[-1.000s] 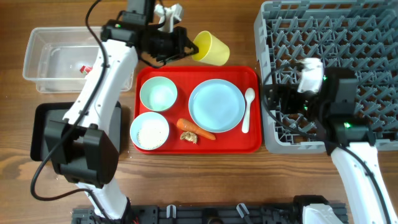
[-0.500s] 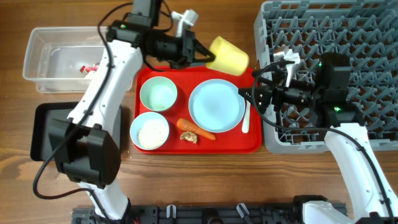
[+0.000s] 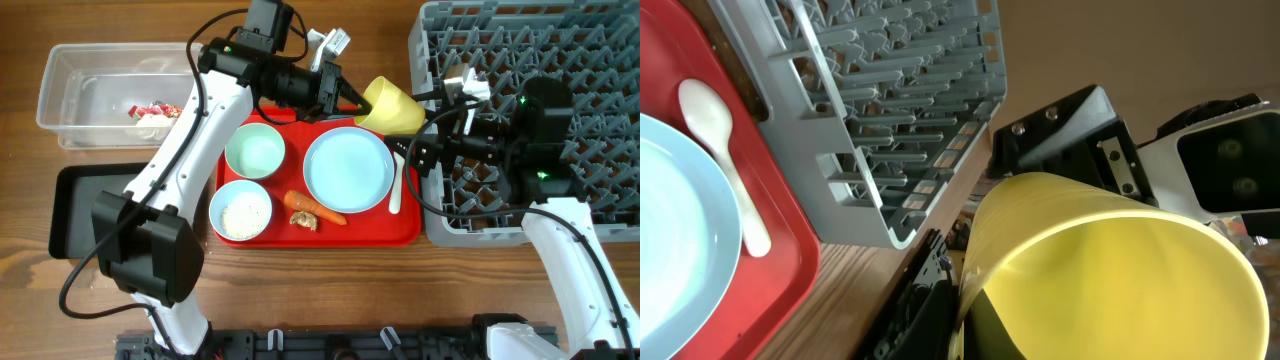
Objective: Sort waste into correct bins and load items into the dishwasher rack
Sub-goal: 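Lift the yellow cup and hand it to the right gripper, then place the yellow cup into the dish rack with the right gripper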
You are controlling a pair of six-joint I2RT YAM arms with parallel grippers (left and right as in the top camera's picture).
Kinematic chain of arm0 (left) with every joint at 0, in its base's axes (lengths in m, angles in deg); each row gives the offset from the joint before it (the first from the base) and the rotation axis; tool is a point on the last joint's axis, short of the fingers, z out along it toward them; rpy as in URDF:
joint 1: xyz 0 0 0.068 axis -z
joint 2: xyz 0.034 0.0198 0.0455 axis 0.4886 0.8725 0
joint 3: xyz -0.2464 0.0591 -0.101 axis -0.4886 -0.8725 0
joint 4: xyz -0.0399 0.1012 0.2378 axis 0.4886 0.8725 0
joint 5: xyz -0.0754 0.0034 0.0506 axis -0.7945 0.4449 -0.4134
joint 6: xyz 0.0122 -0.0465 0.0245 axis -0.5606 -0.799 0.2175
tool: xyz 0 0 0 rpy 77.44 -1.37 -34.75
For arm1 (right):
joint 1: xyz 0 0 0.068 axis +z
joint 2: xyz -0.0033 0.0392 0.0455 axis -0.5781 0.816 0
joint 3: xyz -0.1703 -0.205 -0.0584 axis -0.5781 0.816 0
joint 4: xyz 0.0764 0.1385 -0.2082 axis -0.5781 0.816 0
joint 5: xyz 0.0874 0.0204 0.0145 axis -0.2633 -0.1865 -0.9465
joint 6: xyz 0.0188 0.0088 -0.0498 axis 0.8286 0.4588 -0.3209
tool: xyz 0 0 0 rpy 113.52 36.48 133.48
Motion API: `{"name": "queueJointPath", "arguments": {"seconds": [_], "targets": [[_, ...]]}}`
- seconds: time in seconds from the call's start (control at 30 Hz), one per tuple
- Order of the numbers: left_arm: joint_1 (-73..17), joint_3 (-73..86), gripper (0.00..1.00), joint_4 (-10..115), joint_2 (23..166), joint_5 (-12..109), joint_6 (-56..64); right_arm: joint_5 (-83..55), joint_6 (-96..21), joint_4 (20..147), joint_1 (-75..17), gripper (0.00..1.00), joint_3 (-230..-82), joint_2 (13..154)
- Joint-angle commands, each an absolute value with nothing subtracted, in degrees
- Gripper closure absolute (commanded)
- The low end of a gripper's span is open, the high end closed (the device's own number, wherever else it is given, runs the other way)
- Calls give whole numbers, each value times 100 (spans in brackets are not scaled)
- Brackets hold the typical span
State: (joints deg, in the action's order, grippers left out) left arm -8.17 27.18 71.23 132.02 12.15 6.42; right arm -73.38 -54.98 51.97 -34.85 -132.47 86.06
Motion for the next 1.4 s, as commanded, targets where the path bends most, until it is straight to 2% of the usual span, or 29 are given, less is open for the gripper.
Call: {"name": "queueJointPath", "arguments": {"seconds": [0.0,0.27,0.4,0.53,0.73,0.77,0.87,0.97,1.1,1.3,1.37], "targets": [[-810,2759,96,7079,13239,1040,646,-7666,-5599,5166,-3500,11,-13370,8650],[-815,2759,96,7059,13239,1040,629,-7661,-5599,5169,-3502,23,-13370,8650],[-815,2759,96,7059,13239,1040,629,-7637,-5603,5169,-3502,25,-13370,8650],[-815,2759,96,7059,13239,1040,631,-7546,-5596,5175,-3502,33,-13370,8650],[-815,2759,82,7061,13239,1189,637,-6442,-5177,5457,-3502,41,-13370,8650],[-815,2759,79,7064,13239,1364,637,-6311,-5146,5514,-3502,43,-13370,8650],[-812,2759,78,7103,13239,2260,657,-6099,-5142,5603,-3502,48,-13370,8650],[-815,2759,70,7326,13239,3602,657,-5747,-4978,5673,-3502,48,-13370,8628],[-852,2759,67,7850,13239,5536,655,-4859,-4974,6032,-3502,48,-13372,8497],[-1018,2759,66,8932,13232,7431,657,-3227,-4974,7431,-3640,48,-13698,8060],[-1129,2759,69,9282,13232,7930,655,-2685,-4974,8229,-3874,48,-14109,7933]]}}
